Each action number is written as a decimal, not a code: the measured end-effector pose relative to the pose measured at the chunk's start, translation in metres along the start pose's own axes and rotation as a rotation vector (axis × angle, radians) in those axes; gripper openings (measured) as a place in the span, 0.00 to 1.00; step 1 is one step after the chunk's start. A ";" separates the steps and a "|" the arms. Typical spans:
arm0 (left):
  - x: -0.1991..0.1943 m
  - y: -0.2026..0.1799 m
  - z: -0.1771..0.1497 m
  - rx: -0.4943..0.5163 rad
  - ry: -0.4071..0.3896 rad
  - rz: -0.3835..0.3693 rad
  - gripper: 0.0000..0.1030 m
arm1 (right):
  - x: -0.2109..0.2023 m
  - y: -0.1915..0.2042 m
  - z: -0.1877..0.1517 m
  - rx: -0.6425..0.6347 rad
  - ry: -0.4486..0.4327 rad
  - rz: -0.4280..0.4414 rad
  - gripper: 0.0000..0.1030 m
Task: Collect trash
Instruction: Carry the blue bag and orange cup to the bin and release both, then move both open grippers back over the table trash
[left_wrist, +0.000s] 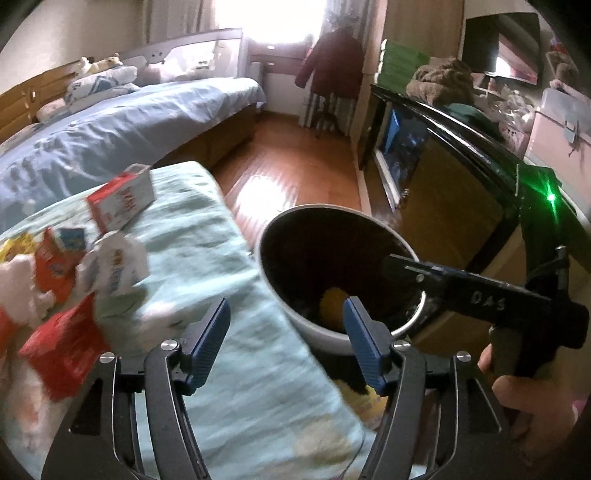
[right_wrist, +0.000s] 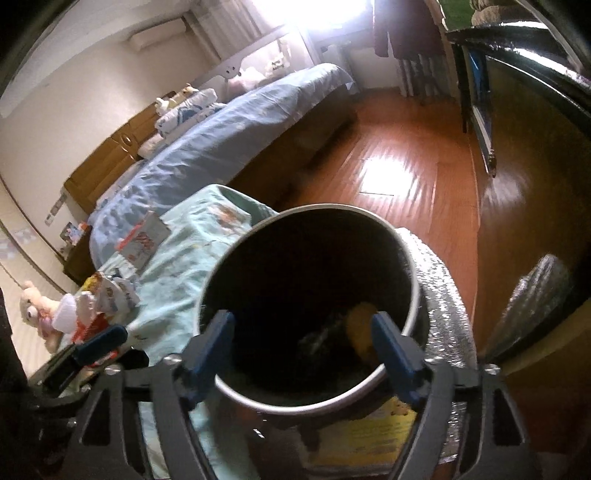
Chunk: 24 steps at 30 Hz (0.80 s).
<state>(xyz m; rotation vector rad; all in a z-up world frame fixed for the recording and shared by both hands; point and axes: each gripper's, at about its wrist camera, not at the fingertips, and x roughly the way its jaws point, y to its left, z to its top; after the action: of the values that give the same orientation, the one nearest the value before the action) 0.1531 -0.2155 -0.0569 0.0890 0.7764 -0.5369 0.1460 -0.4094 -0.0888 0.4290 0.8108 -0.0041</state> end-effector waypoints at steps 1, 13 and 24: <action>-0.005 0.004 -0.003 -0.007 -0.005 0.007 0.63 | -0.002 0.004 -0.002 -0.002 -0.002 0.010 0.82; -0.055 0.058 -0.038 -0.112 -0.043 0.101 0.65 | -0.012 0.065 -0.024 -0.061 -0.001 0.107 0.86; -0.094 0.107 -0.065 -0.195 -0.084 0.190 0.66 | -0.007 0.125 -0.049 -0.138 0.039 0.184 0.87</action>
<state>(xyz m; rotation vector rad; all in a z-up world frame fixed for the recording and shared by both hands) 0.1085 -0.0649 -0.0515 -0.0399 0.7261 -0.2818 0.1279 -0.2781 -0.0675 0.3726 0.8024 0.2311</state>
